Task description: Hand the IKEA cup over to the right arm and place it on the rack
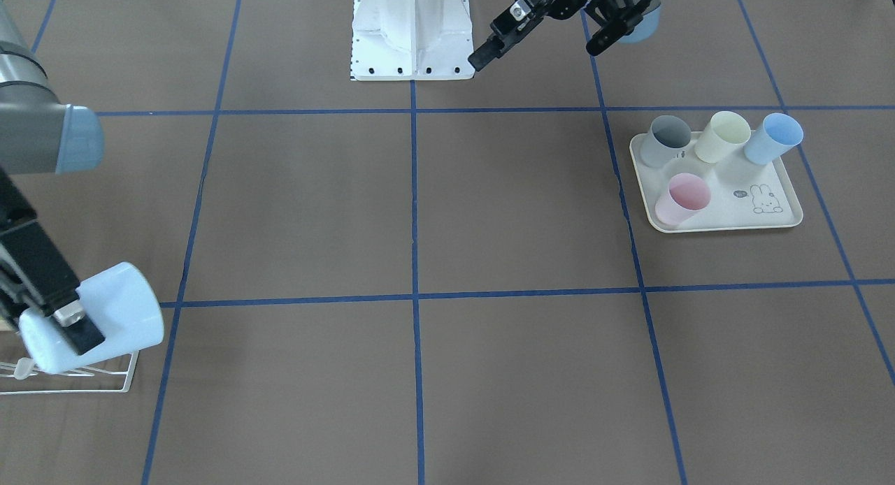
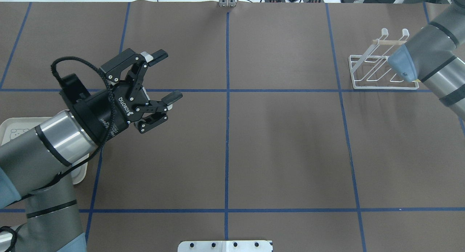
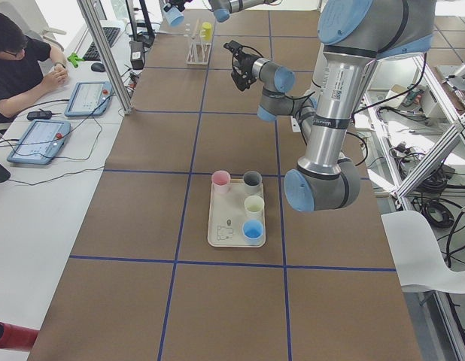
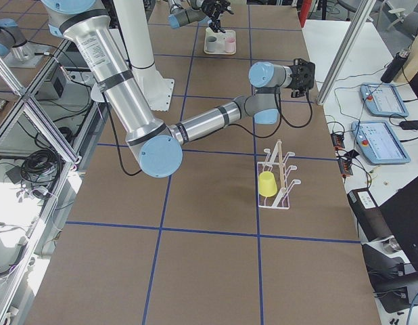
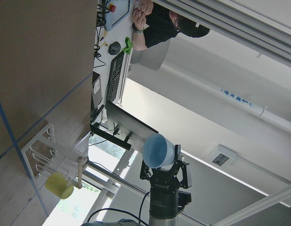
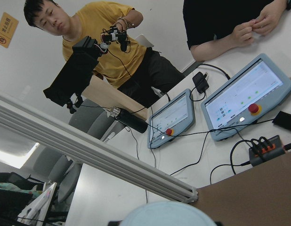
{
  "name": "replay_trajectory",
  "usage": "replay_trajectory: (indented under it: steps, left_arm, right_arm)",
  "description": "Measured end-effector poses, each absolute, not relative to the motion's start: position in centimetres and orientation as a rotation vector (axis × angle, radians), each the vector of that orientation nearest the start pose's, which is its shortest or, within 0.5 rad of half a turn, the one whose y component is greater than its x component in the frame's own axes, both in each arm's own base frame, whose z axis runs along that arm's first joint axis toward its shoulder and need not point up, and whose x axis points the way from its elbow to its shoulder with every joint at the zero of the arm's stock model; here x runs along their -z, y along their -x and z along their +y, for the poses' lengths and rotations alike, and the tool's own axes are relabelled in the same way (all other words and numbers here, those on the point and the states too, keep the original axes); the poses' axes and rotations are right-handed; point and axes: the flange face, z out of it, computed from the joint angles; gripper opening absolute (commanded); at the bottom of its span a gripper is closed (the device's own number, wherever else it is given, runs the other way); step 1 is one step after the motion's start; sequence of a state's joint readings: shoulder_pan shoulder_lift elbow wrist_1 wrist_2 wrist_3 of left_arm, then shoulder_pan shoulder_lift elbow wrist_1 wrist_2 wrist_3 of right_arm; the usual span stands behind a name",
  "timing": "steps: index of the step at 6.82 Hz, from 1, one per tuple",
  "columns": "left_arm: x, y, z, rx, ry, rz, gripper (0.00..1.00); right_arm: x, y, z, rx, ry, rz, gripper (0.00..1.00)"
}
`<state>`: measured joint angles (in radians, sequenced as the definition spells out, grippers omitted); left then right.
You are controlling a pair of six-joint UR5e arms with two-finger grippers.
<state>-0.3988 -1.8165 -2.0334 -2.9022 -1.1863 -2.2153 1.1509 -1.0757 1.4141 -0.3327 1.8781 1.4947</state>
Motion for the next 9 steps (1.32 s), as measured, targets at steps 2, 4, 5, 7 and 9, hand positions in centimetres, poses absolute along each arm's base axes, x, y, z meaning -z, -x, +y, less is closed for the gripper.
replay_trajectory:
  steps: [2, 4, 5, 7, 9]
  left_arm:
    - [-22.1, -32.0, -32.1, 0.898, -0.148, 1.990, 1.00]
    - [-23.0, -30.0, -32.6, 0.797, -0.216, 1.826, 1.00]
    - [-24.0, -28.2, -33.0, 0.751, -0.236, 1.768, 1.00]
    - [-25.6, -25.1, -33.6, 0.695, -0.249, 1.704, 1.00]
    - [-26.1, -24.4, -33.8, 0.682, -0.246, 1.688, 1.00]
  right_arm:
    - [-36.6, 13.4, -68.1, -0.522, -0.823, -1.224, 0.00]
    - [-41.0, 8.6, -69.2, -0.454, -0.891, -1.010, 0.00]
    - [-43.4, 8.0, -69.2, -0.415, -0.930, -0.881, 0.00]
    - [-46.2, 11.0, -68.7, -0.428, -1.015, -0.683, 0.00]
    - [-48.6, 12.2, -67.2, -0.439, -1.041, -0.621, 0.00]
